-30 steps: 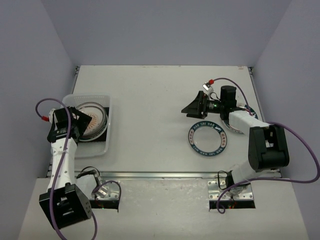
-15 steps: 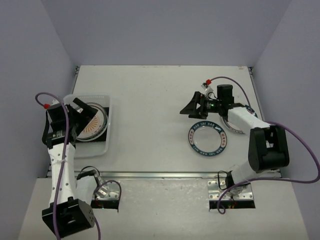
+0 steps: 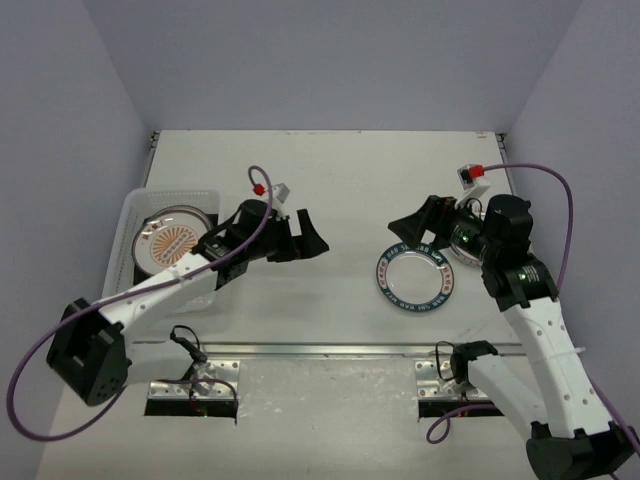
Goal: Place the plates into the plastic bin on the countertop
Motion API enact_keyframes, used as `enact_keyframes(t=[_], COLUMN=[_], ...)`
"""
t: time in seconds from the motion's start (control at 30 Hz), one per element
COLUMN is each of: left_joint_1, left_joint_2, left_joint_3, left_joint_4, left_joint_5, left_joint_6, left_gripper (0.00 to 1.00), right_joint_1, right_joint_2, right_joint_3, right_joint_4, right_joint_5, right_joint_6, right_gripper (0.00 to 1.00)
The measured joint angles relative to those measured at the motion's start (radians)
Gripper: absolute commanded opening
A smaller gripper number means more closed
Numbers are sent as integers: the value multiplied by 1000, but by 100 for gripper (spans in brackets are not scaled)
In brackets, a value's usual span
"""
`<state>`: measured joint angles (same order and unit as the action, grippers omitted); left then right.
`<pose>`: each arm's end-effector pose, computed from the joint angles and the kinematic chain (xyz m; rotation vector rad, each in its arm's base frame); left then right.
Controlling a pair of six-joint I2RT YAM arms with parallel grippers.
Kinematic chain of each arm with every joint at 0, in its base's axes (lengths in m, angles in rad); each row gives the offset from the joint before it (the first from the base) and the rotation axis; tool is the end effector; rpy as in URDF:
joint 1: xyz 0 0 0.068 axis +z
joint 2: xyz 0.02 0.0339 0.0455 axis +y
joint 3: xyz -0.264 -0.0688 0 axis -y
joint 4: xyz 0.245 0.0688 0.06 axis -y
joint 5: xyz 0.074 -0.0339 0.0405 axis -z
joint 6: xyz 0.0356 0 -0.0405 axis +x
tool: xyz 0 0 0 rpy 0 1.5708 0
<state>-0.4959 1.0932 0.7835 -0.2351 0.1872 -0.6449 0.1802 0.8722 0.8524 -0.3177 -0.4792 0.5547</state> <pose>0.2110 -0.1217 0.2740 -0.0484 2.2310 -0.8539 0.1899 0.0513 0.3358 0.0313 1.9842 0.9437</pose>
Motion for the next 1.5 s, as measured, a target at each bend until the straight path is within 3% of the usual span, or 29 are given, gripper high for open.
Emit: enact_keyframes(t=[0.1, 0.33, 0.5, 0.63, 0.73, 0.8, 0.93, 1.07, 1.2, 1.3, 1.5], left_joint_1=[-122, -167, -226, -246, -257, -260, -267, -268, -269, -270, -270], left_joint_2=[223, 702, 910, 985, 1026, 1055, 1087, 1102, 1110, 1110, 1082], left_joint_3=[29, 173, 263, 331, 392, 443, 496, 511, 519, 520, 451], left_joint_4=[139, 417, 585, 635, 598, 552, 481, 453, 452, 449, 506], left_joint_5=[2, 118, 227, 272, 263, 243, 191, 177, 191, 198, 197], left_joint_6=[-22, -116, -189, -232, -242, -238, -225, -217, -215, -201, -201], left_gripper=[100, 99, 90, 80, 54, 50, 20, 15, 20, 2, 0], right_joint_1=[0, 0, 0, 0, 0, 0, 0, 0, 0, 0, 0], right_joint_2=[-114, -260, -309, -307, -308, -308, -306, -300, -289, -279, -276], right_joint_3=[8, 13, 12, 0, -8, -8, -8, -8, -8, -7, -7], right_joint_4=[-92, -250, -281, -293, -298, -298, -297, -297, -298, -297, -297], right_joint_5=[80, 139, 129, 126, 127, 127, 127, 129, 127, 127, 130], right_joint_6=[-27, -39, -39, -40, -43, -45, -50, -51, -52, -52, -54], right_gripper=[99, 99, 99, 99, 99, 99, 99, 99, 99, 99, 99])
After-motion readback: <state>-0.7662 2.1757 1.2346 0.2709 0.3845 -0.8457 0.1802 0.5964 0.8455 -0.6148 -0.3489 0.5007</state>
